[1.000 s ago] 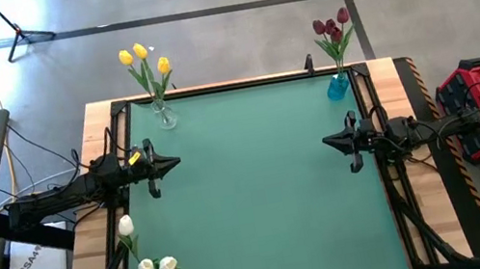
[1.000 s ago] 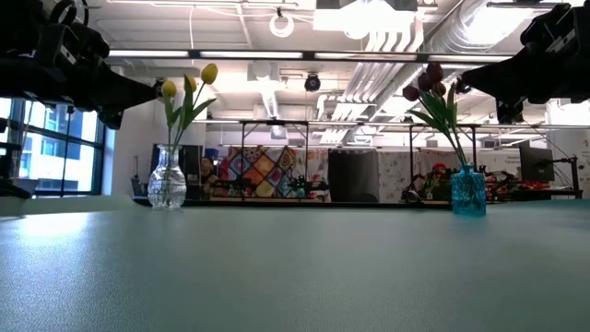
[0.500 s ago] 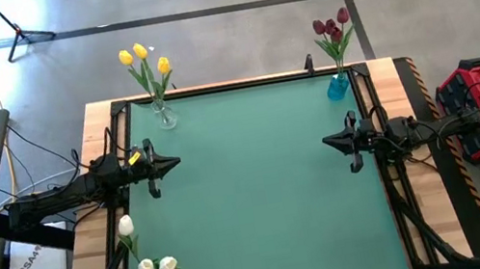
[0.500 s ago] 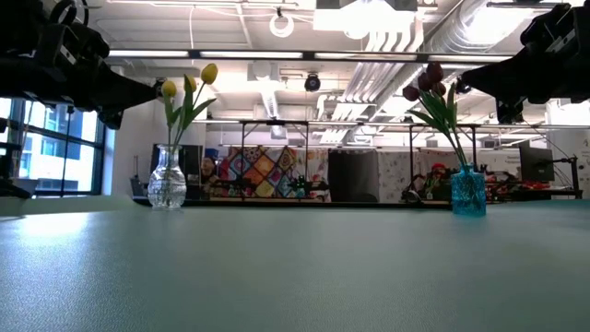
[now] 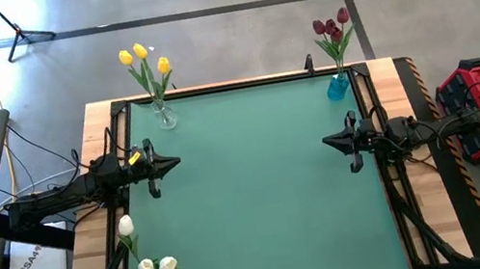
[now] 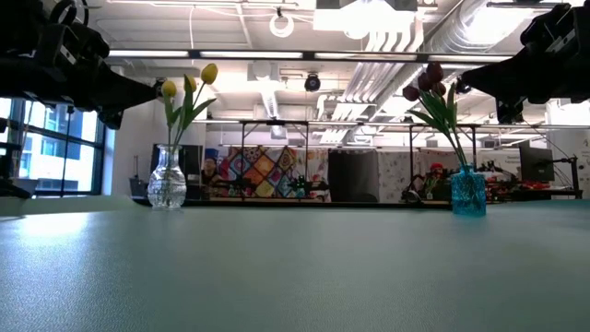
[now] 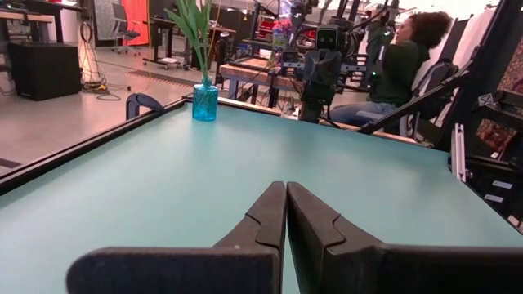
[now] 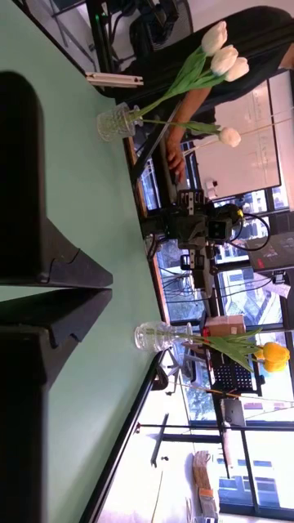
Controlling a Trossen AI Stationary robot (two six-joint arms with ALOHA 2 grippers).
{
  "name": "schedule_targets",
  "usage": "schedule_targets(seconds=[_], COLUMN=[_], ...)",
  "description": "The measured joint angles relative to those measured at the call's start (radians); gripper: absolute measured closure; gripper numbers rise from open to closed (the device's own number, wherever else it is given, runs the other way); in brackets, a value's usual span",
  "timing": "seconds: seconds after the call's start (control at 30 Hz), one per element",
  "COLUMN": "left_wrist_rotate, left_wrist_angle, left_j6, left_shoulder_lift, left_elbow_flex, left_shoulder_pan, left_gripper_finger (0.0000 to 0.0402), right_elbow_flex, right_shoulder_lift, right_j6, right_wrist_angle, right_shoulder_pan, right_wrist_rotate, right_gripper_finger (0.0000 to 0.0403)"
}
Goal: Sort flowers into vase by color
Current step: Return to Home Position
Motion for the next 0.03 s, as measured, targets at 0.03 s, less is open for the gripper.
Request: schedule_targets(seconds=[0.03], left_wrist_rotate=[0.000], left_wrist_angle=[0.000], left_j6=[0.000], left_shoulder_lift=[0.000], left_elbow_flex=[0.000], left_shoulder_pan=[0.000], left_gripper_finger=[0.0402], right_elbow_flex=[0.000], right_shoulder_lift=[0.000], right_j6=[0.000], right_wrist_angle=[0.000], right_shoulder_pan=[0.000], right_wrist_rotate=[0.000], right_gripper_finger=[0.0403])
